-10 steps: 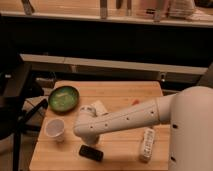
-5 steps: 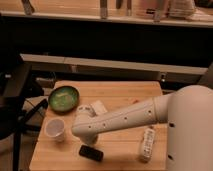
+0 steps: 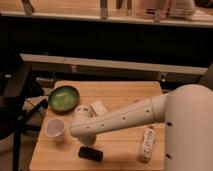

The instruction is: Push the eraser across the table

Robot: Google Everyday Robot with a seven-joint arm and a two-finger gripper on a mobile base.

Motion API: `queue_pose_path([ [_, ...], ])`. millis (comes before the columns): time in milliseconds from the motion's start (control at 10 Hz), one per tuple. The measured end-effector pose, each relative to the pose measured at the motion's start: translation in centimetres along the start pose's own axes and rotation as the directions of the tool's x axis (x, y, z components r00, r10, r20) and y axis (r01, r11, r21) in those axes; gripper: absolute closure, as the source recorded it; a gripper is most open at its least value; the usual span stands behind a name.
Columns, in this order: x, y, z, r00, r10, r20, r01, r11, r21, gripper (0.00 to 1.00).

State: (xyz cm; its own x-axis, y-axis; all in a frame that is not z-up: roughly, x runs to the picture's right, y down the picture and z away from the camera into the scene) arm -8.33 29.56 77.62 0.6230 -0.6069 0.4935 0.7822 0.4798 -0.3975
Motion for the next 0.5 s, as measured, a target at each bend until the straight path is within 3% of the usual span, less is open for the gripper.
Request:
queue_pose_path([
  [500, -0.94, -0.57, 0.32, 0.999, -0.039, 0.0, 0.039, 0.999, 0.002, 1.0],
])
